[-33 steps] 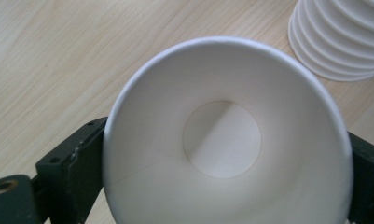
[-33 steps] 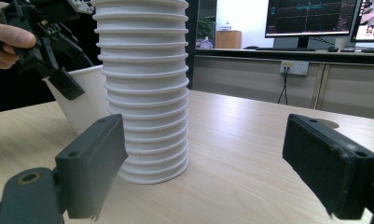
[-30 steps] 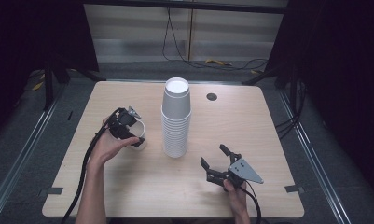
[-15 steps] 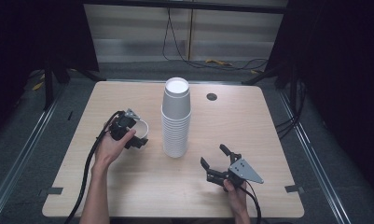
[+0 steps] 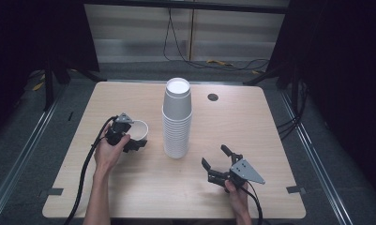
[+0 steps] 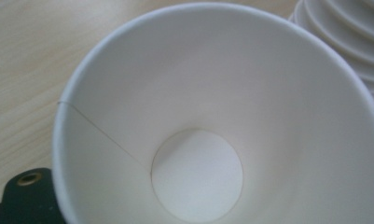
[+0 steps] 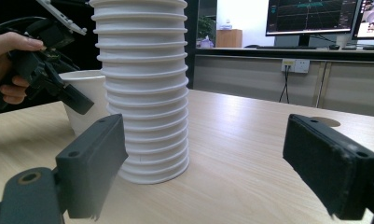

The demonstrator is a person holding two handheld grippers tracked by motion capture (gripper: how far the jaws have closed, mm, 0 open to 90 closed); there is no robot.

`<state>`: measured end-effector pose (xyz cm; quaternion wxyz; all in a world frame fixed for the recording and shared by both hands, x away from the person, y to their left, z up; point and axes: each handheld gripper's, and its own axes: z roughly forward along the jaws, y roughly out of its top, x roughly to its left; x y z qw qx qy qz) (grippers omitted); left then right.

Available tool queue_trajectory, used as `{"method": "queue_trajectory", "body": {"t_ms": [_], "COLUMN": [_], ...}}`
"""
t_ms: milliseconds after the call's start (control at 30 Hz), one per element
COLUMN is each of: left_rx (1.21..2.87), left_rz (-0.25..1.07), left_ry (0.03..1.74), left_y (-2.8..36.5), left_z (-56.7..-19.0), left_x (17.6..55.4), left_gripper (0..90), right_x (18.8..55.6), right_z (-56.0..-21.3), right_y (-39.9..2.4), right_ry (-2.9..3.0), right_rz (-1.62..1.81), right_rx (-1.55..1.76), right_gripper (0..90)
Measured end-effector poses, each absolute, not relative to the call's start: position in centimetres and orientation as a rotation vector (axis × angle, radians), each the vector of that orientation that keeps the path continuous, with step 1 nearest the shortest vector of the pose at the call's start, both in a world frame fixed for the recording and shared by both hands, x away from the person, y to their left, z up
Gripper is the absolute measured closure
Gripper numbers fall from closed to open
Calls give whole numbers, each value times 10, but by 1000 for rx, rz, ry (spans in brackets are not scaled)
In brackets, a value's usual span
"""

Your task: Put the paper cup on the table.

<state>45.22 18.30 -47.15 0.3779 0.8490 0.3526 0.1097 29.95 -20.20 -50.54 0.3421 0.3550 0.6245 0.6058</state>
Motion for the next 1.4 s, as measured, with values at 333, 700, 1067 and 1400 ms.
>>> {"method": "queue_trajectory", "body": {"t_ms": [333,700,1067,1400], "left_rx": [2121,2061,2038,1945], "left_rz": [297,304,332,392], "left_ry": [913,924,929,981], "left_y": [194,203,208,218], "left_z": [-482,-492,-493,-494], "left_x": [446,435,421,388], "left_gripper": [141,154,154,157], "right_x": [299,300,300,299], "right_z": [-505,-505,-505,-506], "right_y": [-202,-201,-202,-201], "right_ry": [1627,1631,1631,1625], "right_rz": [1573,1574,1573,1571], "right_rx": [921,924,914,916], "right_gripper": [131,132,132,132]}}
